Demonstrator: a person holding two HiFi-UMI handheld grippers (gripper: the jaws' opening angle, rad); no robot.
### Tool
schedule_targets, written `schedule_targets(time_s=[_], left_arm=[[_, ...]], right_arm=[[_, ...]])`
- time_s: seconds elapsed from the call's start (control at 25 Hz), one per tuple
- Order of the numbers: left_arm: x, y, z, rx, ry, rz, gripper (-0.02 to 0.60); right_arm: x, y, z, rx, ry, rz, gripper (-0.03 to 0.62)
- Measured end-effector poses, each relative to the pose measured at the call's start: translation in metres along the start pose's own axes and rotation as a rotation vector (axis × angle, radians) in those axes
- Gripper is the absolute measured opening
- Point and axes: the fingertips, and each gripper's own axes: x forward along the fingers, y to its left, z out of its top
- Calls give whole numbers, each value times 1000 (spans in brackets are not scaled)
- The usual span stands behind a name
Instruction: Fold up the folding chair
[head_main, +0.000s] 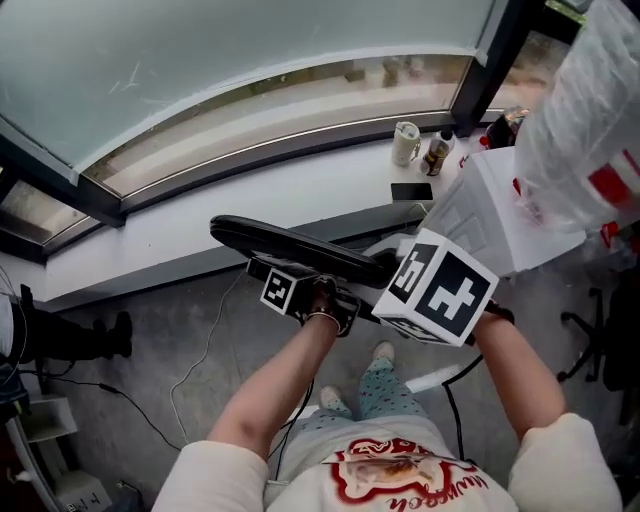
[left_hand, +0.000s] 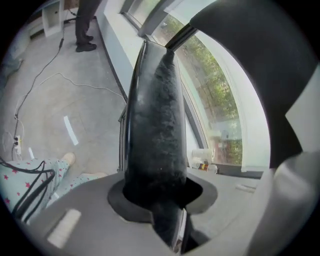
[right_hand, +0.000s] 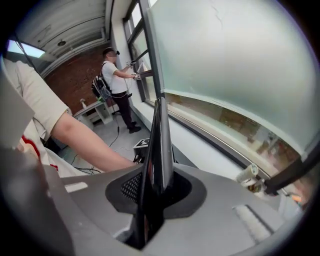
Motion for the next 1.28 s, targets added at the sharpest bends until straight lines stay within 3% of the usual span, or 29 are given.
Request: schedule_targets(time_s=[0.2, 0.4, 0.84, 1.04, 1.28], left_arm=[[33, -30, -63, 174, 118, 54, 126], [65, -60, -126, 338, 212, 67, 126], [116, -111, -237, 539, 324, 102, 125], [134, -126, -262, 625, 368, 122, 126], [139, -134, -271, 642, 374, 129, 136]], right_arm=[[-41, -33, -51, 187, -28, -124, 89], [-78, -57, -104, 302, -40, -217, 91], [-149, -108, -193, 492, -90, -351, 92], [-164, -127, -216, 543, -105, -404, 98], [-173, -137, -221, 529, -146, -414, 101]])
